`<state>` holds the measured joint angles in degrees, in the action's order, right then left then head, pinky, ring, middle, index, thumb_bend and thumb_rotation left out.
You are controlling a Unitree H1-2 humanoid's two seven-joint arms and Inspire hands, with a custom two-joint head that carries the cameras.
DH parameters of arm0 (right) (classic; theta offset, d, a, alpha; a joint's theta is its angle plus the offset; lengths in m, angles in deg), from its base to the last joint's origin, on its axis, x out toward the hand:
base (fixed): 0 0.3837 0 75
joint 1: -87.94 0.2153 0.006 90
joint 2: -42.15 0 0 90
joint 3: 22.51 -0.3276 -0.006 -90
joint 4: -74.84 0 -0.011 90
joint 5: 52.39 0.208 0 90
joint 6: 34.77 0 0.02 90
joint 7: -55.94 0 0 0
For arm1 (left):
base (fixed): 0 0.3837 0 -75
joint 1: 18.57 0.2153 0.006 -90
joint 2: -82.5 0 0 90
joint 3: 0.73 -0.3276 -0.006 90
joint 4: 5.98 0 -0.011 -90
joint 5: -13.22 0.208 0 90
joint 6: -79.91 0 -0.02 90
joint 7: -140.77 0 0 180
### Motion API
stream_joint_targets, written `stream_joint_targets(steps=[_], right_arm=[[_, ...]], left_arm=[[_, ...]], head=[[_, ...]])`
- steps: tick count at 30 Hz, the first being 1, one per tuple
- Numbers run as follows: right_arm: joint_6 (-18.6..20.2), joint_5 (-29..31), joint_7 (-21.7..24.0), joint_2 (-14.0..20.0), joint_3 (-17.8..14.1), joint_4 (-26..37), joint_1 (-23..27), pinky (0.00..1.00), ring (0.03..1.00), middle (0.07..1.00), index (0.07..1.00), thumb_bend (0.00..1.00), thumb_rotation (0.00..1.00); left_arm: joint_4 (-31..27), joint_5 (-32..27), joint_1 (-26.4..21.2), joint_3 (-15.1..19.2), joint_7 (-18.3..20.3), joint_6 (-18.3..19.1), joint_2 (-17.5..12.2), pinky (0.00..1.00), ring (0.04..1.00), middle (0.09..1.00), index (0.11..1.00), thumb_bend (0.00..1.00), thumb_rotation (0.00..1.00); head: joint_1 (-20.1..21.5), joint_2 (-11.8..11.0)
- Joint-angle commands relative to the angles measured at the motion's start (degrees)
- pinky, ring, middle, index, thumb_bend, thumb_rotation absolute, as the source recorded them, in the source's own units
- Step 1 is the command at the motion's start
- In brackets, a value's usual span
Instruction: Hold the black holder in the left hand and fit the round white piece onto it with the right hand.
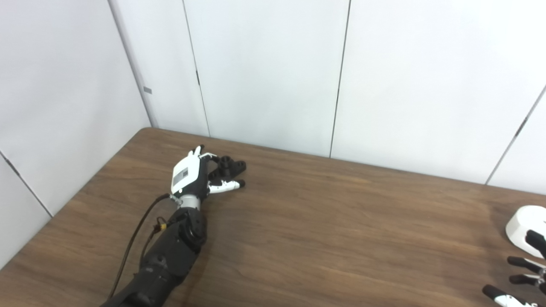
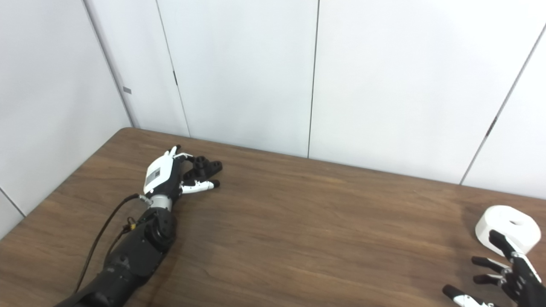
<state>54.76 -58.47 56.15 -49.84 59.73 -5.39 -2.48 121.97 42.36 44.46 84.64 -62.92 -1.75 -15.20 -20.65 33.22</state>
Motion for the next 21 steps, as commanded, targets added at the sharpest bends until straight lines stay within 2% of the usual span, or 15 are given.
stream_joint_targets(steps=[1,4,6,7,9,14,21], right_arm=[[-1.16,0.22,-0.01,0.9,-0.39,2.07,1.26,0.53,0.695,0.88,0.851,0.68,0.04],[-0.86,0.16,-0.04,0.93,-0.44,2.22,1.24,0.53,0.695,0.878,0.85,0.68,0.06],[-0.64,0.17,-0.01,0.96,-0.48,2.42,1.17,0.53,0.698,0.877,0.85,0.68,0.08],[-0.59,0.19,0.01,0.97,-0.48,2.48,1.15,0.53,0.698,0.879,0.85,0.68,0.08],[-0.92,-0.02,-0.07,1.08,-0.47,2.21,1.2,0.53,0.696,0.878,0.852,0.68,0.09],[-1.1,-0.03,-0.28,1.04,-0.69,2.08,1.33,0.52,0.685,0.879,0.856,0.67,0.12],[-1.35,0.13,-0.26,1.23,-0.89,2.01,1.55,0.51,0.682,0.884,0.852,0.66,0.13]], left_arm=[[0.12,-0.2,-0.52,0.45,0.8,1.45,-1.55,0.92,1.0,0.977,0.684,0.85,0.18],[0.12,-0.29,-0.59,0.48,1.0,1.33,-1.62,0.92,1.0,0.972,0.679,0.84,0.17],[0.31,-0.86,-0.7,0.75,1.37,0.92,-1.57,0.93,1.0,0.957,0.642,0.83,0.14],[0.62,-1.1,-0.81,0.87,1.42,0.57,-1.53,0.95,1.0,0.946,0.568,0.68,0.1],[1.67,-0.73,-1.15,0.53,0.94,0.27,-1.54,0.97,0.991,0.911,0.502,0.56,0.06],[3.15,0.51,-1.26,-1.21,1.07,0.67,-1.86,1.0,0.983,0.879,0.484,0.52,0.05],[4.85,1.4,-1.11,-3.52,0.26,0.29,-2.34,0.98,0.975,0.875,0.484,0.52,0.05]], head=[[-0.07,0.01],[-0.08,0.28],[-0.08,0.28],[-0.08,0.28],[-0.08,0.28],[-0.18,0.59],[-0.25,1.02]])
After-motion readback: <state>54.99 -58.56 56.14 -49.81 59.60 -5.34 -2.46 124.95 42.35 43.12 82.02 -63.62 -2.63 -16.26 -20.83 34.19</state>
